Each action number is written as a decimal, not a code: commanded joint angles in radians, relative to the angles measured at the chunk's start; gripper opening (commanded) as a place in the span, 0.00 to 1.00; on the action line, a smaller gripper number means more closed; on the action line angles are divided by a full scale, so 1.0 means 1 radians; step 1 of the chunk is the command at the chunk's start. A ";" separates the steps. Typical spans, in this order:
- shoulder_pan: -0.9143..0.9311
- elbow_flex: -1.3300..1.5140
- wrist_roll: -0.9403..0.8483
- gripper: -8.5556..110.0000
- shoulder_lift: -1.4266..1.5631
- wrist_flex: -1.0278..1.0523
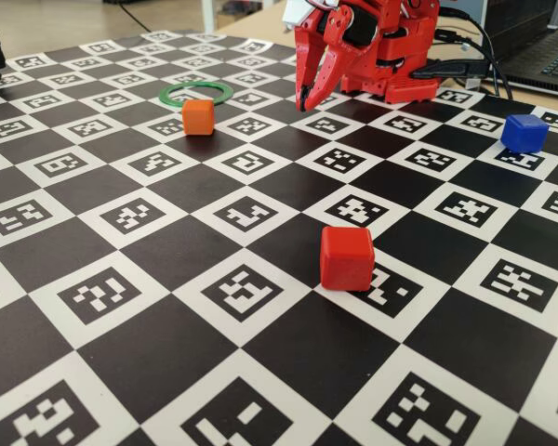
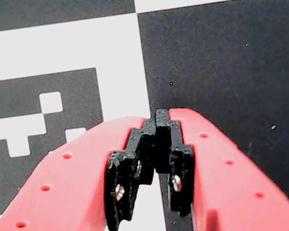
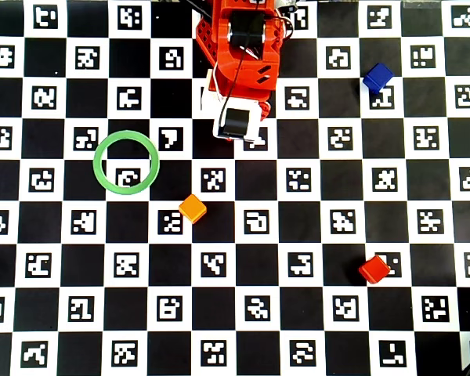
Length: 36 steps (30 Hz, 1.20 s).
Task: Grab the red cube then put it in the green circle then put the blue cube on top and finally the orange cube on top
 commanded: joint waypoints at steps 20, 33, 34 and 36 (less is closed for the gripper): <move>0.005 0.057 -0.008 0.02 0.048 0.063; 0.000 0.057 -0.020 0.02 0.048 0.064; 0.000 0.057 -0.020 0.02 0.048 0.064; 0.000 0.057 -0.020 0.02 0.048 0.064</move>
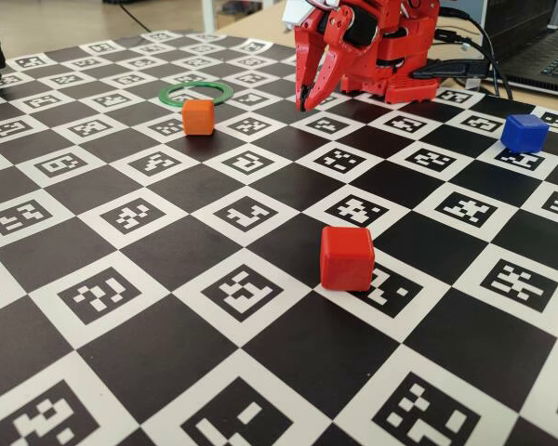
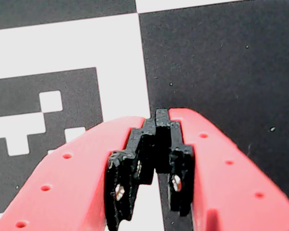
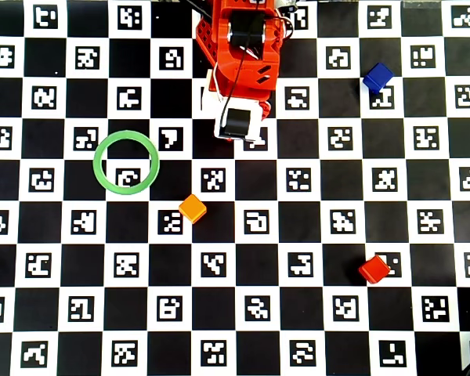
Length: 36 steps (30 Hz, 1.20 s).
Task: Grab the red cube then put it in the green circle then put the blue cube on top and finally the orange cube on top
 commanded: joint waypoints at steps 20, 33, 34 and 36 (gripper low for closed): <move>-0.012 0.023 0.051 0.03 -0.063 -0.155; -0.055 -0.397 0.293 0.05 -0.414 -0.293; -0.061 -0.445 0.324 0.05 -0.453 -0.284; -0.075 -0.545 0.380 0.06 -0.526 -0.262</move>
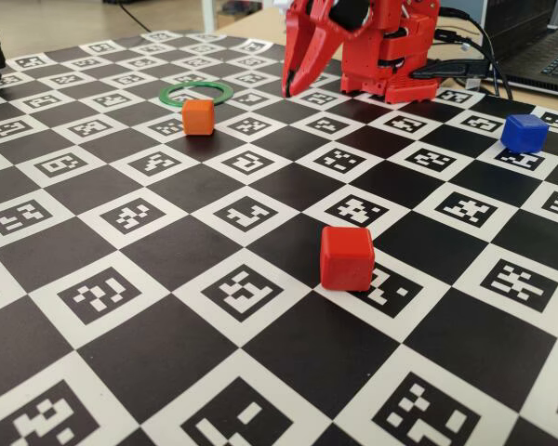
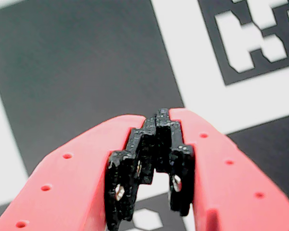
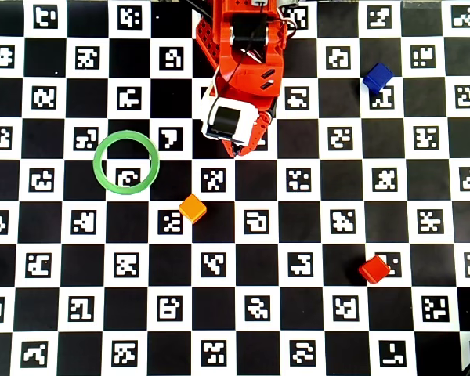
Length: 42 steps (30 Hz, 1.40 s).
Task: Grab the red cube then put it in the green circle then put the blue cube on top and finally the orange cube on top
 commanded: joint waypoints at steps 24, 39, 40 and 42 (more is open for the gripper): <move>-0.365 -1.342 0.968 0.16 -0.950 0.333; -0.603 -1.868 1.072 0.19 -1.476 0.425; -0.603 -1.914 1.081 0.20 -1.523 0.431; -0.600 -1.925 1.086 0.21 -1.566 0.387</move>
